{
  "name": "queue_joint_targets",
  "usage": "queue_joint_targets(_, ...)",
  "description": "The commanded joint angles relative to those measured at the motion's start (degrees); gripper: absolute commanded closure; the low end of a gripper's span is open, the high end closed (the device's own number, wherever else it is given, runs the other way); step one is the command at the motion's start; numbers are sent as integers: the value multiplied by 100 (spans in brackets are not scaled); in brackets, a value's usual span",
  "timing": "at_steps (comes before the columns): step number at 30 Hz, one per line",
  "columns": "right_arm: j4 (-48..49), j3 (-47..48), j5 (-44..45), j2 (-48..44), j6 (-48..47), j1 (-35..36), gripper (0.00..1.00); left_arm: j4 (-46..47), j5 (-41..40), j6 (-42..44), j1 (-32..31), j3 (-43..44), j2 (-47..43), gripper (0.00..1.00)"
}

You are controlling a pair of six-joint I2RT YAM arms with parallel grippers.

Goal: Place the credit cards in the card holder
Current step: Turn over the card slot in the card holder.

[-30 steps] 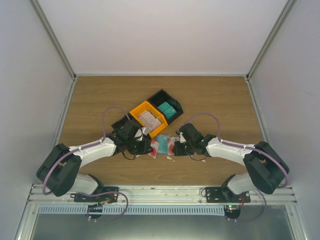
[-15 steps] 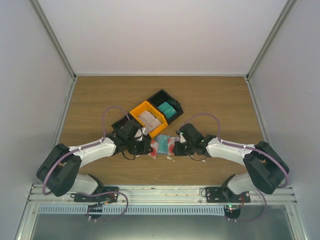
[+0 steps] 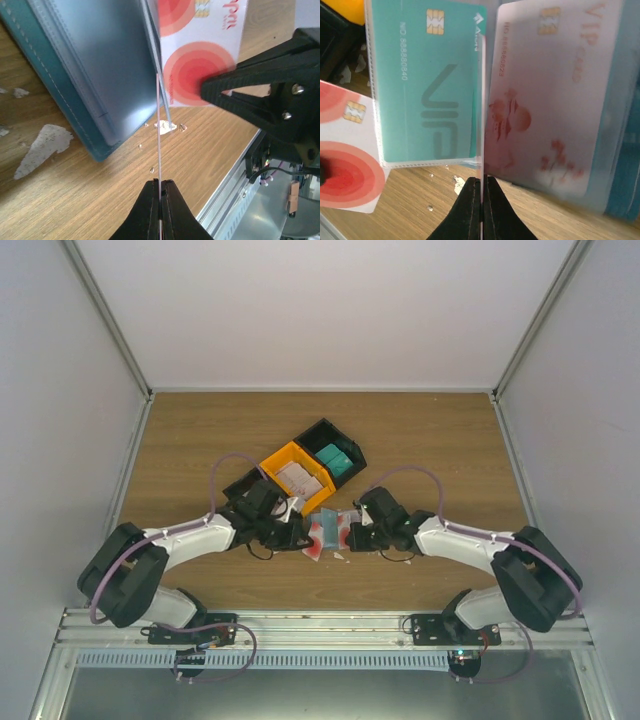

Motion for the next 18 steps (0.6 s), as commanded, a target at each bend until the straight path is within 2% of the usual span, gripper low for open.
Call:
queue_joint_targets(1, -380, -90, 517, -558, 130, -21, 100, 291, 296, 262, -108, 271, 222, 100)
queue_joint_targets(10, -1570, 191, 2278, -2107, 509, -27, 99, 277, 315, 415, -331, 970, 937, 100)
queue_joint_targets(15, -1703, 176, 2347, -2522, 476, -26, 100, 256, 157, 478, -441, 1420, 1489, 100)
queue_joint_targets(18, -1609, 120, 2144, -2581, 284, -25, 99, -10, -354, 572, -479, 1660, 1729, 100)
